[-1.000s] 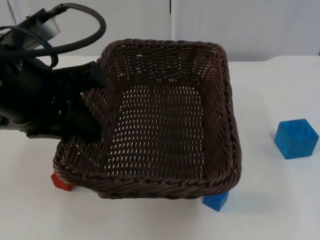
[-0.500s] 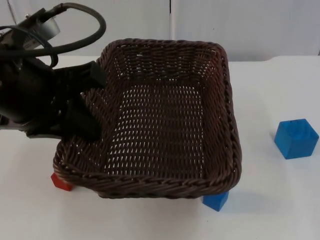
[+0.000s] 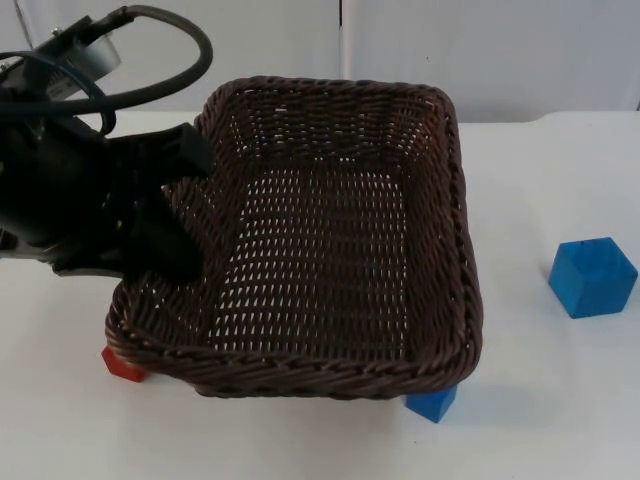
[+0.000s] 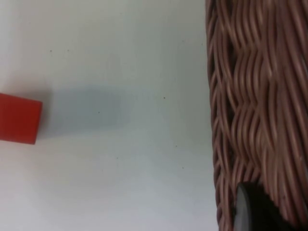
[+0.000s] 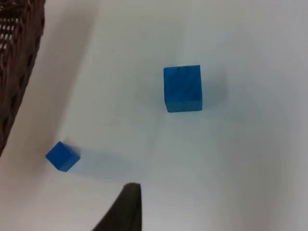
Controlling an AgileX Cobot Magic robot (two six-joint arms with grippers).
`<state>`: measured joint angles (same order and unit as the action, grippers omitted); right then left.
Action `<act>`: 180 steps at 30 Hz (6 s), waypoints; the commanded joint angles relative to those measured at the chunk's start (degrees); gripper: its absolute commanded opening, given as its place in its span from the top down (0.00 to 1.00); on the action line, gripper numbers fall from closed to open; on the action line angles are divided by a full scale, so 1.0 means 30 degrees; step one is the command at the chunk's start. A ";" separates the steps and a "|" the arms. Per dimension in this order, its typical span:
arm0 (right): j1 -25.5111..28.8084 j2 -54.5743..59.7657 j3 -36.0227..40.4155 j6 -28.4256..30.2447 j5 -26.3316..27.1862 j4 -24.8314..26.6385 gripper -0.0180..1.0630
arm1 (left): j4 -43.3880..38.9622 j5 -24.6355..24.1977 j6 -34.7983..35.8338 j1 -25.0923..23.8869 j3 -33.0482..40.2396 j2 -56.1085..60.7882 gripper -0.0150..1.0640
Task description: Pick up the basket with the left hand and place the largest block into the basket with the right hand.
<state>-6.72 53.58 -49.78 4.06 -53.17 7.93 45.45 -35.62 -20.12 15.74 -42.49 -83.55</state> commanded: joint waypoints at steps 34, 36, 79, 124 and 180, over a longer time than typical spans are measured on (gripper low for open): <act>-0.1392 1.0839 -0.1123 0.0248 0.5023 0.0328 0.01 | 0.0727 0.0483 -0.0134 0.0081 -0.0014 0.0243 0.99; -0.1638 1.1199 -0.1123 0.0029 0.5580 0.0286 0.01 | 0.0727 0.0483 -0.0134 0.0081 -0.0014 0.0243 0.99; -0.2208 2.0071 -0.1123 -0.2230 1.6846 -0.1118 0.64 | 0.0632 0.0844 -0.0170 0.0081 -0.0014 0.0243 0.99; -0.2208 0.5589 -0.1123 -0.1910 0.6936 -0.1577 0.98 | 0.0170 0.0979 -0.0170 0.0081 -0.0014 0.0243 0.99; -1.3458 1.6747 -1.2407 0.2858 0.2455 -0.2126 0.98 | 0.0288 0.0979 -0.0170 0.0081 -0.0014 0.0243 0.99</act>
<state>-46.12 102.58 -85.45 12.87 -44.85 2.84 45.17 -33.41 -20.52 15.74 -42.49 -83.55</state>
